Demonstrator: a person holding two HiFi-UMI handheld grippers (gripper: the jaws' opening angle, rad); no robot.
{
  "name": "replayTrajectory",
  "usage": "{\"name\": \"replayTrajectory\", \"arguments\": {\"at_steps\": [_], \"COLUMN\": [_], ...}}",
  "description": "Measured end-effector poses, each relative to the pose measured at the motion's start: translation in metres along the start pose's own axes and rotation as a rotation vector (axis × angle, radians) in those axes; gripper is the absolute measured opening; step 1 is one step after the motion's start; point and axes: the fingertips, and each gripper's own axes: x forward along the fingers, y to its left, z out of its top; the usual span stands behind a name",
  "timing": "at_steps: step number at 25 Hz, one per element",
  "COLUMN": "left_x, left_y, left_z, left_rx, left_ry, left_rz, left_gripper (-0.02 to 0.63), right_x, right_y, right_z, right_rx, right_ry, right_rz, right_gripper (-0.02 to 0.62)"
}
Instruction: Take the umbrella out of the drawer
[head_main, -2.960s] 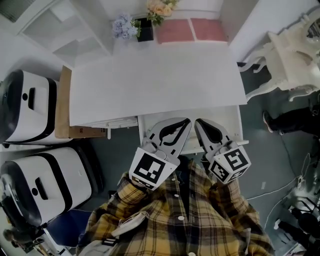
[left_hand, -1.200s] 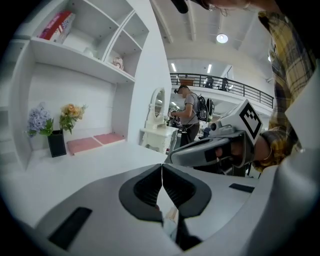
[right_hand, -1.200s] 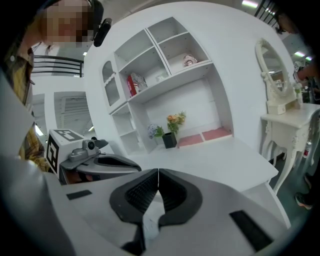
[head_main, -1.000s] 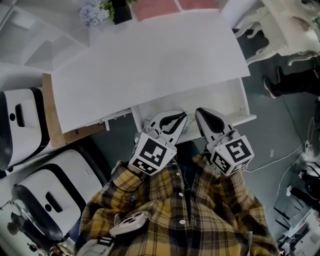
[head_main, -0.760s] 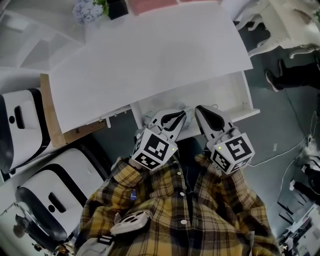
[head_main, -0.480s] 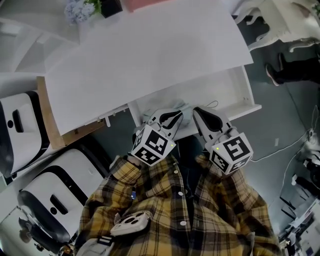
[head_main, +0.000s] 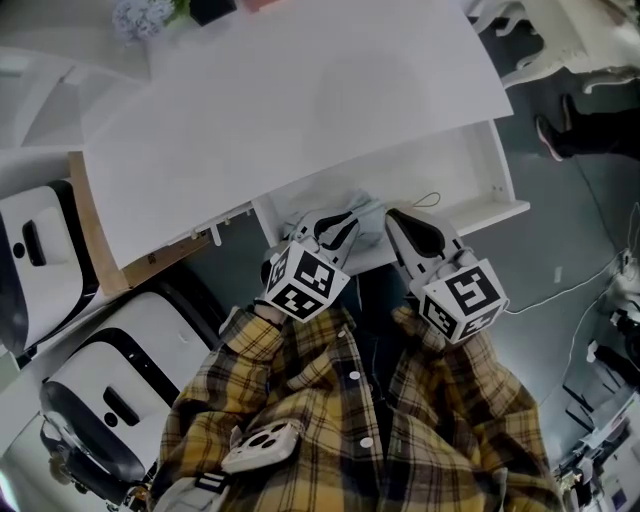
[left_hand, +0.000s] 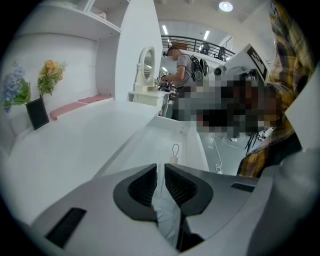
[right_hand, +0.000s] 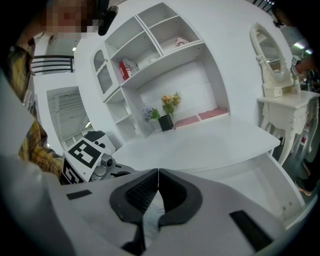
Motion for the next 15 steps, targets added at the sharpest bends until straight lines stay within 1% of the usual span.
{"name": "replayTrajectory", "arguments": {"at_steps": [5,8,15], "left_x": [0.010,0.015,0.025], "left_y": [0.000,0.000,-0.006], "left_z": [-0.017,-0.027,-0.044], "left_rx": [0.035,0.031,0.106], "left_ry": [0.073,0.109,0.192], "left_rz": [-0.027,-0.055,-0.116], "left_gripper": [0.110,0.162,0.219], "right_x": [0.003,0.005,0.007], "right_y": [-0.004,-0.005,-0.006], "right_z": [-0.002,-0.003,-0.006], "right_rx": [0.007,0.013,0.027], "right_ry": [0.001,0.000,-0.003], "right_rz": [-0.005,-0.016,-0.029], "right_gripper": [0.018,0.018,0.018]}}
